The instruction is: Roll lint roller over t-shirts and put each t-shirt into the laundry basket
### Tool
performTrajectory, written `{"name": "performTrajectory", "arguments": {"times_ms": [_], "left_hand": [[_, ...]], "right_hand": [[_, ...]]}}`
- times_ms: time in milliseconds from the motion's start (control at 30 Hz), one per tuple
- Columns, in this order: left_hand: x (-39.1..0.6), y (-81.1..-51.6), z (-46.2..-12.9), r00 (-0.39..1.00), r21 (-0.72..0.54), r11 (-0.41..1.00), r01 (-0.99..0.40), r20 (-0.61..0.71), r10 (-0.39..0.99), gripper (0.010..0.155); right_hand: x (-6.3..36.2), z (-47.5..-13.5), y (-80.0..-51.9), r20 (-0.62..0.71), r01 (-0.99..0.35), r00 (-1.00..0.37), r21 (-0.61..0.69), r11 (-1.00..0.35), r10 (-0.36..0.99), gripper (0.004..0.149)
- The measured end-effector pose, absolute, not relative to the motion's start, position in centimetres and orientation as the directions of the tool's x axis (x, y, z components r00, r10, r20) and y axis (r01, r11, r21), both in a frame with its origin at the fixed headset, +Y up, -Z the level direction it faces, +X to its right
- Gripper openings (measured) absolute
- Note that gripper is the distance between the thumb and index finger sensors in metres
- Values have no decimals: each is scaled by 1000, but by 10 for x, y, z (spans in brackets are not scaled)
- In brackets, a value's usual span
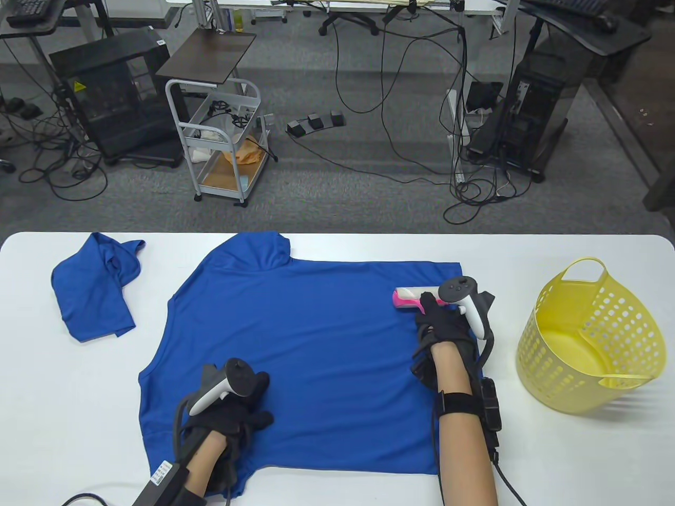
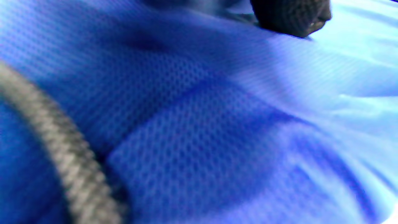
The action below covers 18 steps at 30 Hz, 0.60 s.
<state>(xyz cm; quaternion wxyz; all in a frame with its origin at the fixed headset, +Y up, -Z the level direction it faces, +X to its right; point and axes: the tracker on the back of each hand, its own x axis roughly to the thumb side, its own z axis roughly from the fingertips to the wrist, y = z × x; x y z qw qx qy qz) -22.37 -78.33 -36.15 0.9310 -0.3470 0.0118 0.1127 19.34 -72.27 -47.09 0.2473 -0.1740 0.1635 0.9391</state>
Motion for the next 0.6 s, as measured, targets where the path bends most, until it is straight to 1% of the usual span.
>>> {"name": "performTrajectory", "arguments": {"times_ms": [33, 67, 100, 133, 233, 267, 333, 400, 433, 500, 600], "left_hand": [[-224, -783, -361, 975, -646, 732, -216, -99, 200, 76], [-224, -783, -361, 975, -646, 732, -215, -98, 200, 76], [-224, -783, -361, 975, -646, 732, -217, -100, 201, 76], [-224, -783, -361, 974, -647, 731, -217, -100, 201, 76], [-224, -783, -362, 974, -654, 724, -219, -98, 206, 77], [-224, -784, -362, 973, -655, 723, -220, -97, 209, 77], [-224, -783, -362, 973, -654, 724, -221, -96, 210, 77], [-224, -784, -362, 973, -654, 723, -221, -98, 209, 77], [-224, -784, -362, 973, -654, 724, -221, -98, 209, 77], [-224, -784, -361, 973, -651, 726, -222, -100, 208, 77], [-224, -784, -361, 972, -650, 726, -225, -103, 210, 77]], "right_hand": [[193, -466, -720, -392, -492, -835, 214, -844, 387, 53], [194, -453, -715, -362, -456, -859, 217, -863, 362, 53], [196, -435, -709, -353, -447, -868, 246, -860, 349, 52], [198, -425, -706, -353, -452, -867, 260, -853, 352, 52], [203, -376, -689, -349, -483, -859, 312, -818, 374, 53], [205, -357, -683, -356, -477, -863, 343, -809, 357, 52], [205, -332, -676, -349, -439, -885, 401, -804, 309, 52], [205, -305, -672, -325, -368, -916, 445, -816, 236, 51], [205, -298, -671, -325, -356, -920, 461, -813, 219, 50], [204, -288, -671, -320, -366, -918, 466, -805, 233, 49], [205, -297, -671, -342, -376, -910, 445, -812, 234, 48]]}}
